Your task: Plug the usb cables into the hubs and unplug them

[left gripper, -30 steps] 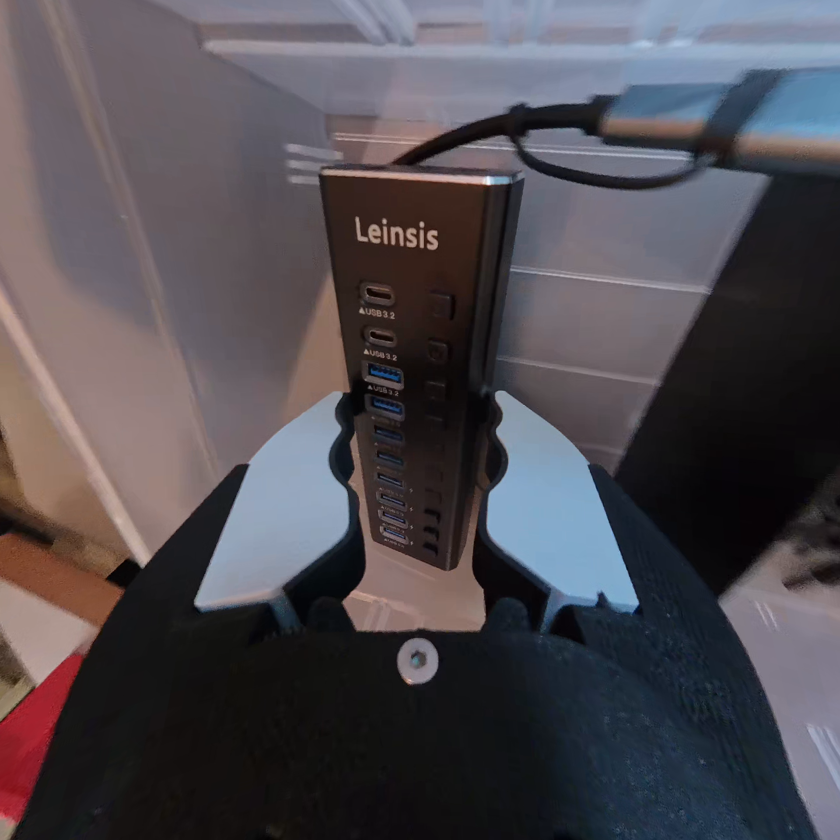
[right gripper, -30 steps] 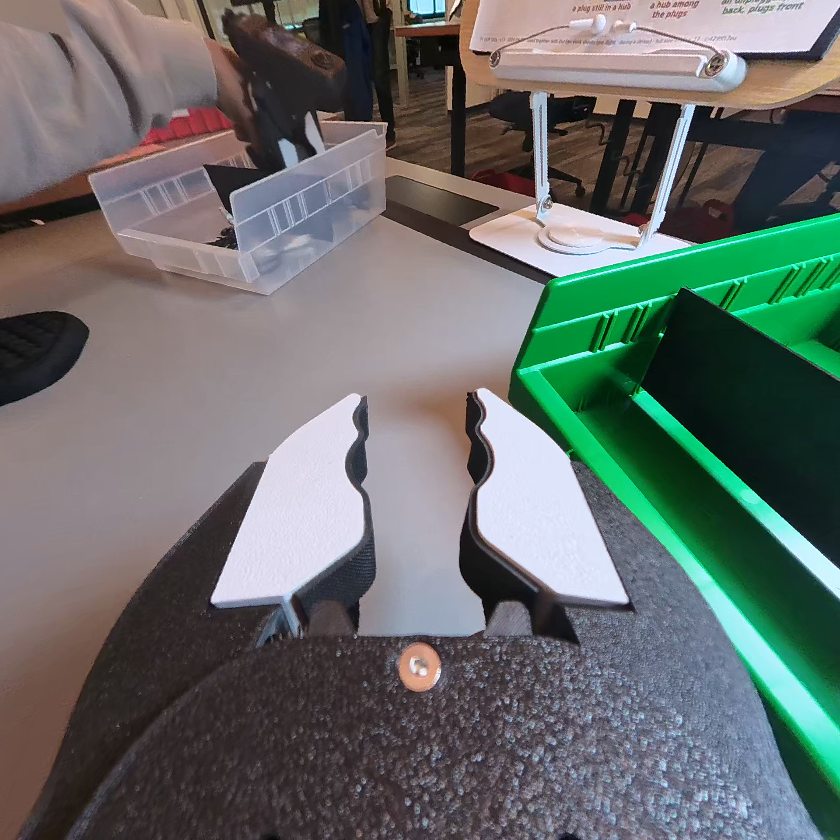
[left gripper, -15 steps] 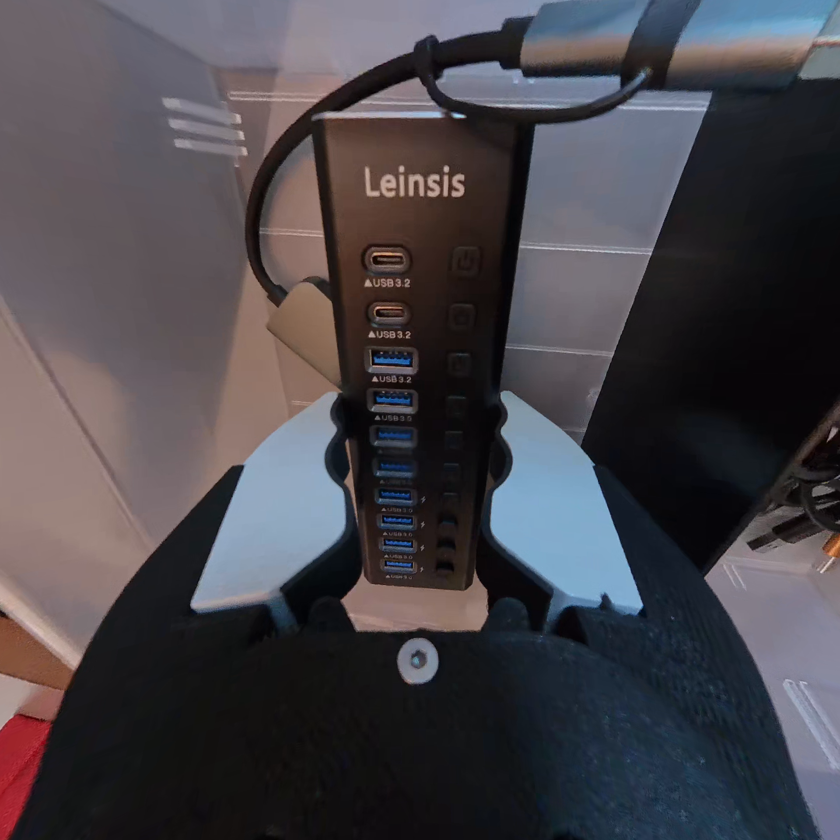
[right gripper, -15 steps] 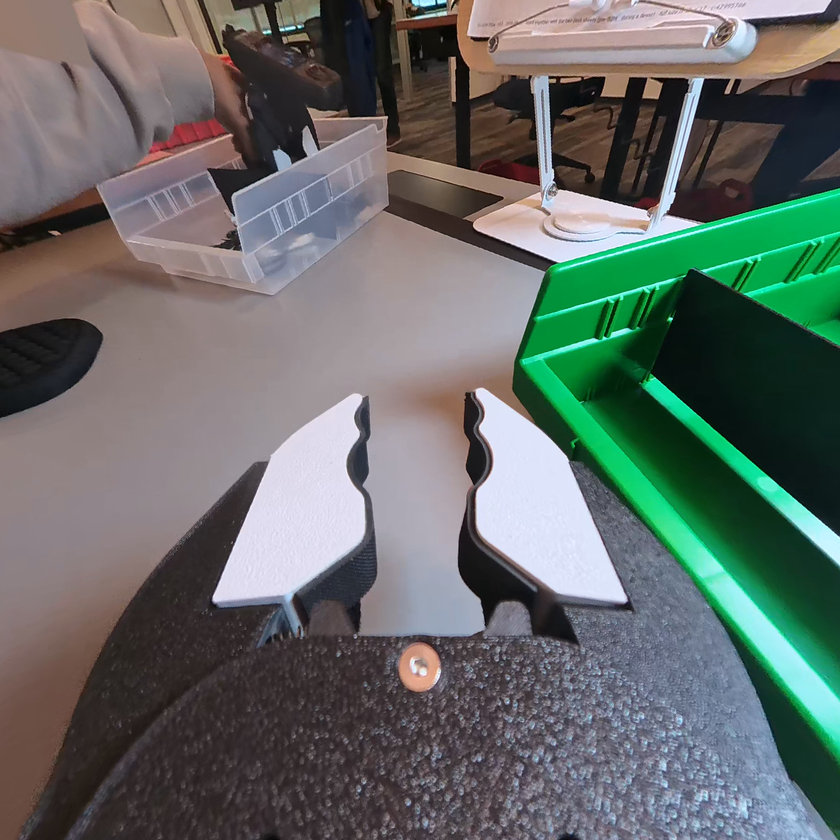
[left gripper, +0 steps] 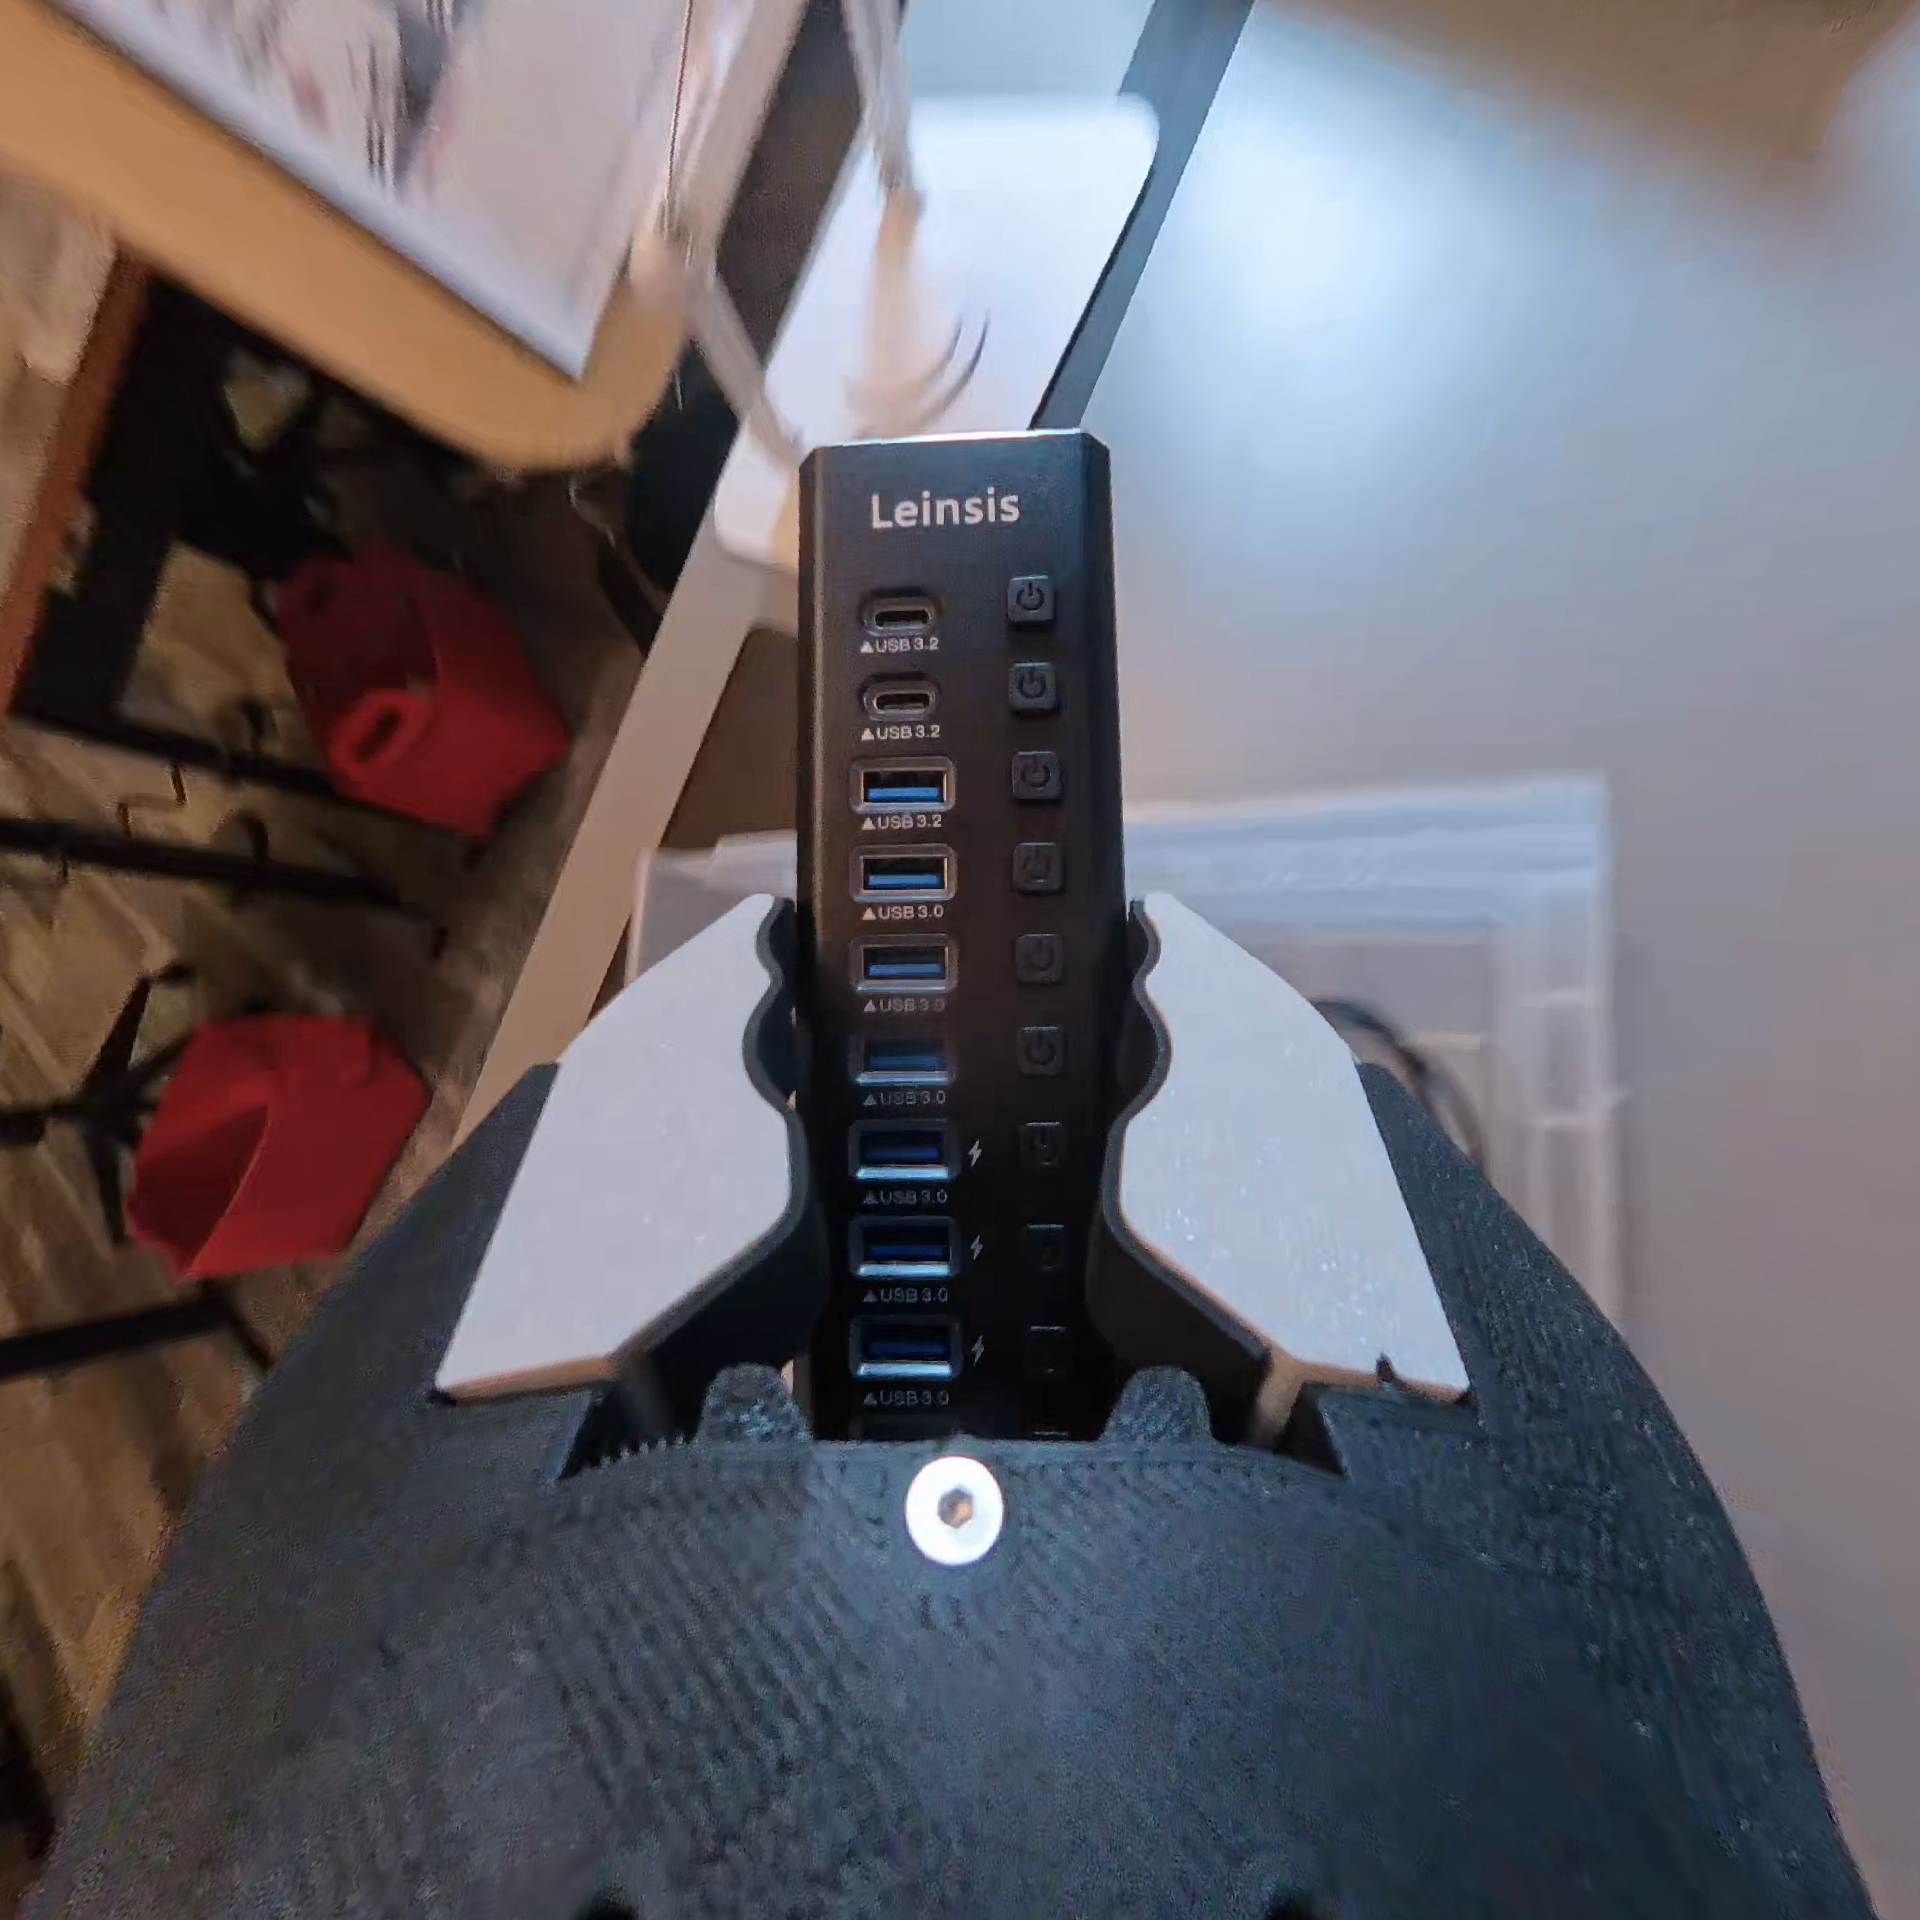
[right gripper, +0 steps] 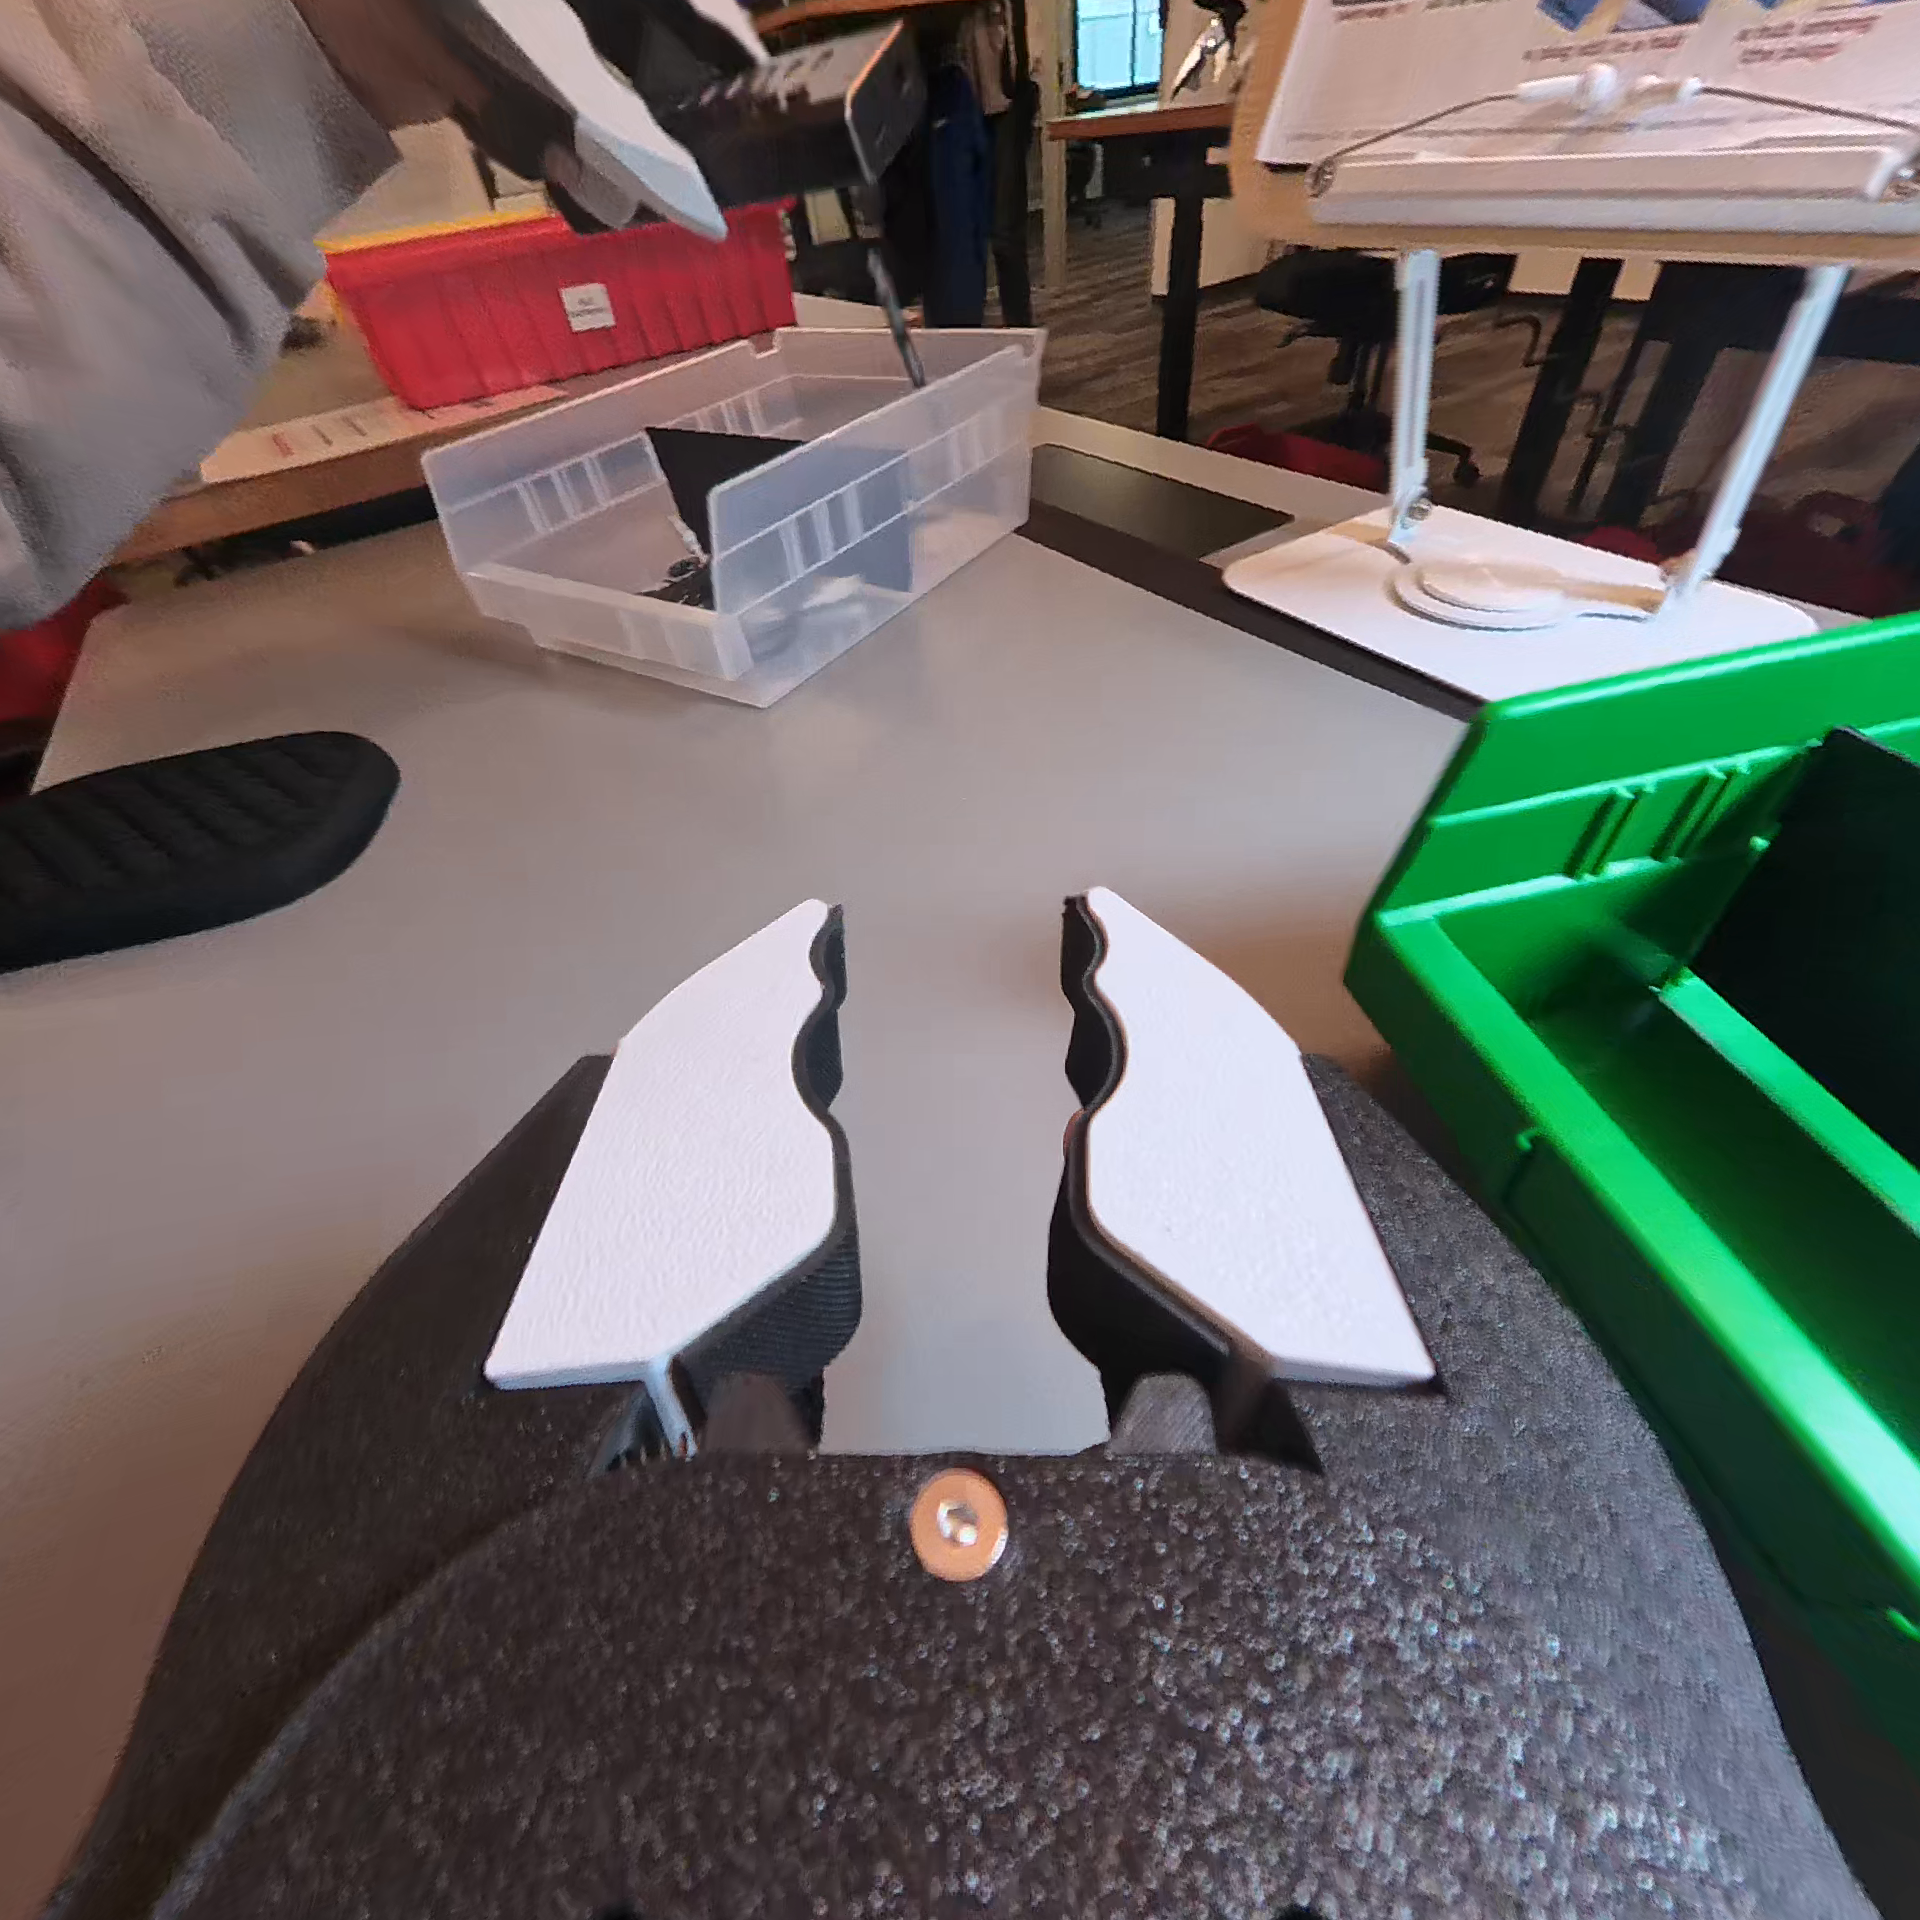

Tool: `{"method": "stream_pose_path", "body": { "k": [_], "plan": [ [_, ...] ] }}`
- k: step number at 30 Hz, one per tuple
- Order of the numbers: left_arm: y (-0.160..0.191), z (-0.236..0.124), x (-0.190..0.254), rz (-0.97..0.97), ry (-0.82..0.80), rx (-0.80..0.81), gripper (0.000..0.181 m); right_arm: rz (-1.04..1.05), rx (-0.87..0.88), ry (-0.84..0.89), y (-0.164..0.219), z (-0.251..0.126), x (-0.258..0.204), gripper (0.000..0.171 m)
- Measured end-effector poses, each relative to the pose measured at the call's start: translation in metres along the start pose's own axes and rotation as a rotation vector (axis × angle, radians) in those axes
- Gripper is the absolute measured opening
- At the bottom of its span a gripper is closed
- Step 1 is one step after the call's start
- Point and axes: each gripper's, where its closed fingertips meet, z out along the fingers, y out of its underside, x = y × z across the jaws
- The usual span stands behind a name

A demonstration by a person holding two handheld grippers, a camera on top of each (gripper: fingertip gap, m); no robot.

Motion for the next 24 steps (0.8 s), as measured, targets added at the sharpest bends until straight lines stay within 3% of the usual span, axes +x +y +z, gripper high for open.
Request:
{"method": "stream_pose_path", "body": {
  "k": [1,4,10,14,16,20,22,24],
  "plan": [
    [-0.013,-0.003,0.011,-0.003,-0.010,0.040,0.061,-0.015,-0.004,-0.011,0.000,0.003,-0.006,0.040],
    [-0.037,-0.005,0.035,-0.003,-0.043,0.131,0.061,-0.043,-0.016,-0.038,0.001,0.011,-0.022,0.040],
    [-0.097,-0.006,0.129,-0.112,0.190,0.460,0.061,-0.059,0.063,-0.125,-0.014,0.020,-0.057,0.044],
    [-0.134,0.001,0.221,-0.098,0.415,0.613,0.061,0.009,0.138,-0.291,-0.031,0.026,-0.090,0.067],
    [-0.144,0.009,0.259,-0.088,0.513,0.634,0.061,0.027,0.152,-0.373,-0.034,0.025,-0.106,0.080],
    [-0.147,0.027,0.314,-0.106,0.688,0.604,0.061,-0.004,0.162,-0.386,-0.029,0.029,-0.116,0.080],
    [-0.142,0.039,0.323,-0.114,0.693,0.552,0.061,-0.032,0.172,-0.382,-0.025,0.028,-0.120,0.061],
    [-0.139,0.041,0.329,-0.133,0.715,0.547,0.061,-0.039,0.160,-0.384,-0.022,0.030,-0.122,0.060]
  ]
}}
